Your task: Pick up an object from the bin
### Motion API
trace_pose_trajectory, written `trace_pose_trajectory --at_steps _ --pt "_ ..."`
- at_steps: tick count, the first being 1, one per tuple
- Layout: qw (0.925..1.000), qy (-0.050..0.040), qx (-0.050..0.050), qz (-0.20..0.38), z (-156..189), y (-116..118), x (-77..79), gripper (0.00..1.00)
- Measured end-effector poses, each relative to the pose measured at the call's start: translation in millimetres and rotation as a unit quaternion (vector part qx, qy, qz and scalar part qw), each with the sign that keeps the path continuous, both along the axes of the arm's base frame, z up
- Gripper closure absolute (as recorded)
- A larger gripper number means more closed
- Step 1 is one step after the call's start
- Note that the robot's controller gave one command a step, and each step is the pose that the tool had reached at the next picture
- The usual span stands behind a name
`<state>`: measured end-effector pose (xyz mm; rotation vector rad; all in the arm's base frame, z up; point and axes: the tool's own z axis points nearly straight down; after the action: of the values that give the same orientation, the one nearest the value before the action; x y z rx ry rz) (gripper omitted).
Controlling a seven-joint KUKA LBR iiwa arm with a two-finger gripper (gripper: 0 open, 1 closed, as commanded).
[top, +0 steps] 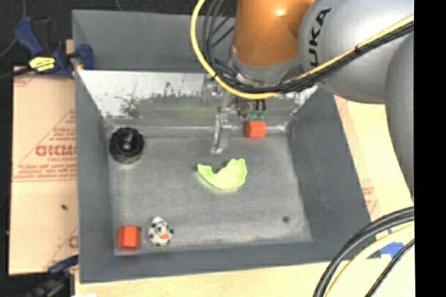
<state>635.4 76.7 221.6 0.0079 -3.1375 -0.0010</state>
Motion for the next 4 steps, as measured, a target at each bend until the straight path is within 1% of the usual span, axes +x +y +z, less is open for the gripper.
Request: trace_pose_trajectory --at_steps 1,2,3,4 --pt "1.0000 -0.0043 0.000 -0.001 5.3 -0.2 1.4 0.00" --pt "0.9990 -0.0036 0.000 0.044 -55.2 -41.7 -24.8 0.00" --pt "0.9985 -0.0054 0.001 0.054 -101.5 -15.5 -19.7 0.00" --pt "0.9990 -0.0056 0.000 0.044 -149.7 -51.3 -64.7 0.00"
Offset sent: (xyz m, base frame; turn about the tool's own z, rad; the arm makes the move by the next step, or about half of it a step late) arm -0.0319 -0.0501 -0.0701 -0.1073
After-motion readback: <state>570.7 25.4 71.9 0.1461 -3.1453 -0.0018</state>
